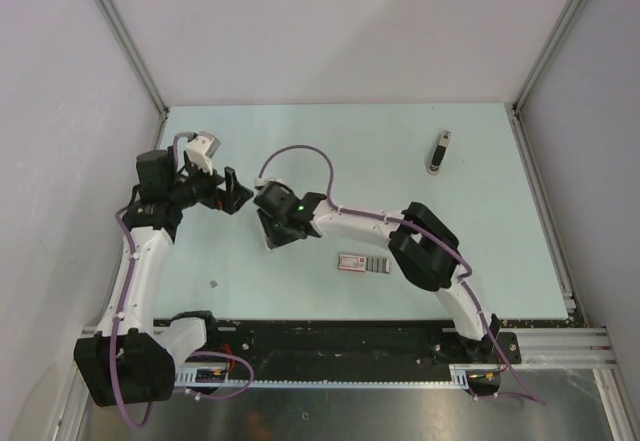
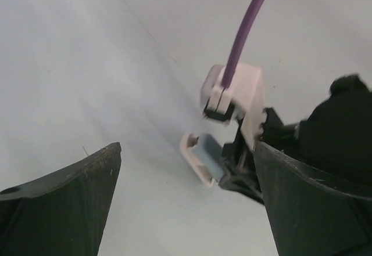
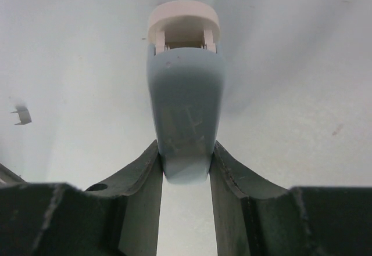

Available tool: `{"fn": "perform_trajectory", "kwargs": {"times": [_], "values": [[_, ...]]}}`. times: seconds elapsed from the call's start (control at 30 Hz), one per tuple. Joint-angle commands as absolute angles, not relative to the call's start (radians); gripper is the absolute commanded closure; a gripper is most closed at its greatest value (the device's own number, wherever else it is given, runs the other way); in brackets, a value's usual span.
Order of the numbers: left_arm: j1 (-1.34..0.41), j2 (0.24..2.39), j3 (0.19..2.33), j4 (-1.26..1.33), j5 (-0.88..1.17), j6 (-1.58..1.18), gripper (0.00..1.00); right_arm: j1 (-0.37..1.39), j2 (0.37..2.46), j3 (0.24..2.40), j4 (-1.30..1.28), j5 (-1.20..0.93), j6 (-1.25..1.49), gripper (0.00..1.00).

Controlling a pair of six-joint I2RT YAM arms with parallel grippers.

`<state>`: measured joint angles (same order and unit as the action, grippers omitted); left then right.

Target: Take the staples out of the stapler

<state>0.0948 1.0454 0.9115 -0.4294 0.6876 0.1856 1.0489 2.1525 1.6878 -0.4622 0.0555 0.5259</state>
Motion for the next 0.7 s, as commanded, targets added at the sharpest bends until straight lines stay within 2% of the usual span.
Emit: {"fn": "perform_trajectory", "kwargs": {"times": [0.0, 0.07, 0.23, 0.37, 0.47, 0.67], "values": [[0.102, 1.039, 0.939, -0.417, 0.673, 0.089, 0.01, 1.106, 2.257, 1.854, -0.665, 0.124, 0.472, 0.93], [0.103, 1.044, 0.932, -0.415, 0.638, 0.086, 0.01, 1.113, 2.296, 1.914, -0.698, 0.121, 0.473, 0.83], [0.102, 1.070, 0.917, -0.411, 0.570, 0.097, 0.00, 1.128, 2.348, 1.999, -0.734, 0.096, 0.482, 0.50], [0.102, 1.091, 0.899, -0.398, 0.540, 0.115, 0.00, 1.132, 2.338, 2.017, -0.739, 0.107, 0.491, 0.34], [0.102, 1.117, 0.886, -0.380, 0.502, 0.137, 0.00, 1.121, 2.299, 2.013, -0.739, 0.116, 0.487, 0.27], [0.101, 1.155, 0.882, -0.365, 0.454, 0.164, 0.00, 1.068, 2.156, 1.947, -0.712, 0.100, 0.477, 0.23]]}}
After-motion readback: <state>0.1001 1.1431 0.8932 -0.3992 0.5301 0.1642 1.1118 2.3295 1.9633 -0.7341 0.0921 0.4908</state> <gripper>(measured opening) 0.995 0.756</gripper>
